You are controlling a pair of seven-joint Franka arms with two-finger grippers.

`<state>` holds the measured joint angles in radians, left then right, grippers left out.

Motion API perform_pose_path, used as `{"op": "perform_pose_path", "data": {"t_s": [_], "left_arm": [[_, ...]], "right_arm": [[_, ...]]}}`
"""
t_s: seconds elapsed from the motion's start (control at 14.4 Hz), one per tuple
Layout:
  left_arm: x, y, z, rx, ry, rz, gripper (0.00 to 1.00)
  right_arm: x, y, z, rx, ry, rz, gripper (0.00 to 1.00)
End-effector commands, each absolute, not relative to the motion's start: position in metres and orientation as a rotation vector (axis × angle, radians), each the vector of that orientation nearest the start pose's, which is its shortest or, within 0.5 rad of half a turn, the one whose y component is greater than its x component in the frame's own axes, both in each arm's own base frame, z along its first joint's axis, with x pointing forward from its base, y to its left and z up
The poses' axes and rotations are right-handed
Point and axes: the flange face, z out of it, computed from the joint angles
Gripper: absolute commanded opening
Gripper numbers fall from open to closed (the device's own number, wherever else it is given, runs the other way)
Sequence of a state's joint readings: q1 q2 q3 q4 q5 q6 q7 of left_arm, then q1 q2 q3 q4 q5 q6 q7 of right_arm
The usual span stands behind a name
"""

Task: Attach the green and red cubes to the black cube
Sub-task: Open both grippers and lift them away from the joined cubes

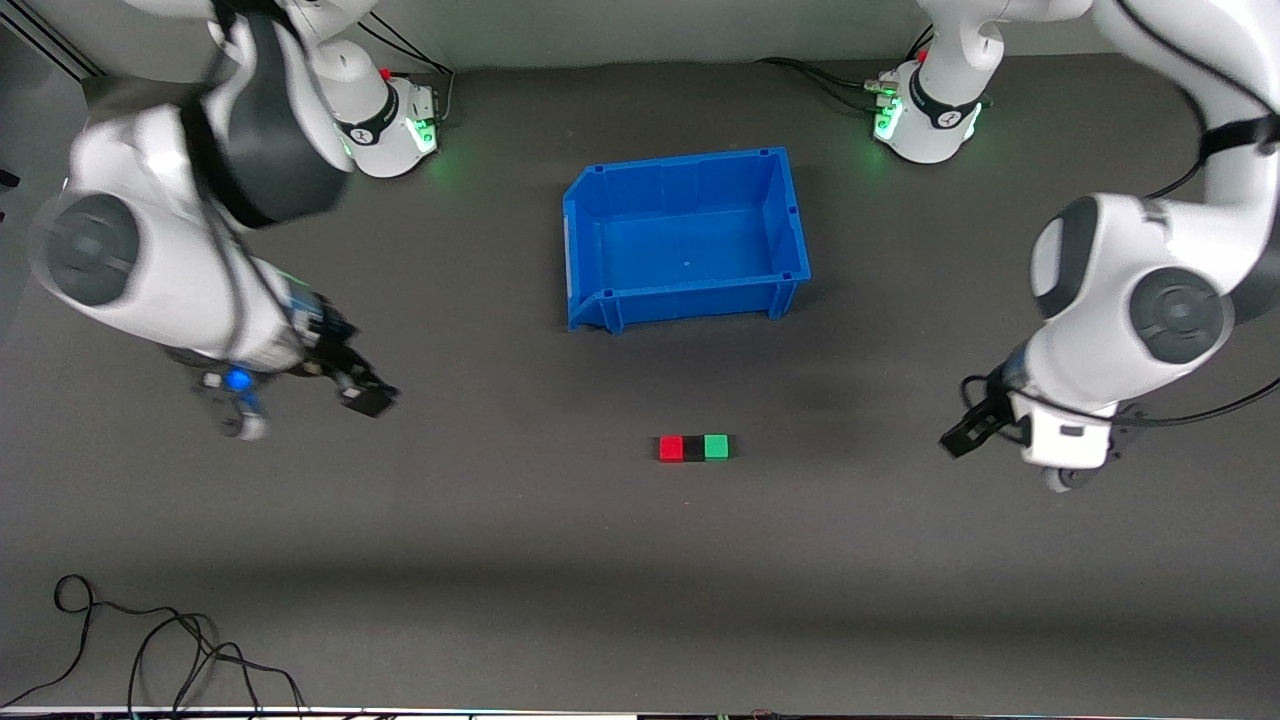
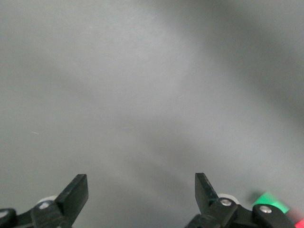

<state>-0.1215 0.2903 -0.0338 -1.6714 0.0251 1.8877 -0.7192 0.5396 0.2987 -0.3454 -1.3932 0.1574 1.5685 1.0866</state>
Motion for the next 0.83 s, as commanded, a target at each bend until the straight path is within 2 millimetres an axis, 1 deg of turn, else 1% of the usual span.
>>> {"op": "perform_pose_path", "data": {"t_s": [0.0,0.07,0.14,0.21,0.28,0.42,0.49,0.62,0.69,0.76], "left_arm": [[0.606,-0.057,0.448,-3.0,-0.593,0.166,1.0],[0.604,-0.045,0.453,-3.013,-0.539,0.173,1.0],[0.603,-0.036,0.457,-3.032,-0.445,0.192,1.0],[0.603,-0.021,0.464,-3.062,-0.349,0.198,1.0],[0.605,-0.016,0.473,-3.078,-0.271,0.182,1.0],[0.609,-0.018,0.491,-3.09,-0.114,0.149,1.0],[0.61,-0.018,0.498,-3.094,-0.058,0.132,1.0],[0.616,-0.018,0.511,-3.103,-0.081,0.12,1.0],[0.621,-0.019,0.512,-3.102,-0.077,0.123,1.0],[0.624,-0.019,0.519,-3.103,-0.061,0.102,1.0]], "right_arm": [[0.588,0.109,0.561,-2.934,1.136,0.16,1.0],[0.583,0.093,0.57,-2.98,1.047,0.128,1.0],[0.581,0.076,0.577,-3.016,0.962,0.108,1.0],[0.58,0.059,0.582,-3.046,0.869,0.104,1.0],[0.581,0.038,0.587,-3.072,0.765,0.091,1.0],[0.581,0.011,0.595,-3.113,0.533,0.054,1.0],[0.582,0.005,0.598,-3.129,0.425,0.04,1.0],[0.584,-0.014,0.605,-3.146,0.302,-0.001,1.0],[0.584,-0.017,0.607,-3.152,0.22,-0.019,1.0],[0.583,-0.022,0.609,-3.155,0.152,-0.028,1.0]]}}
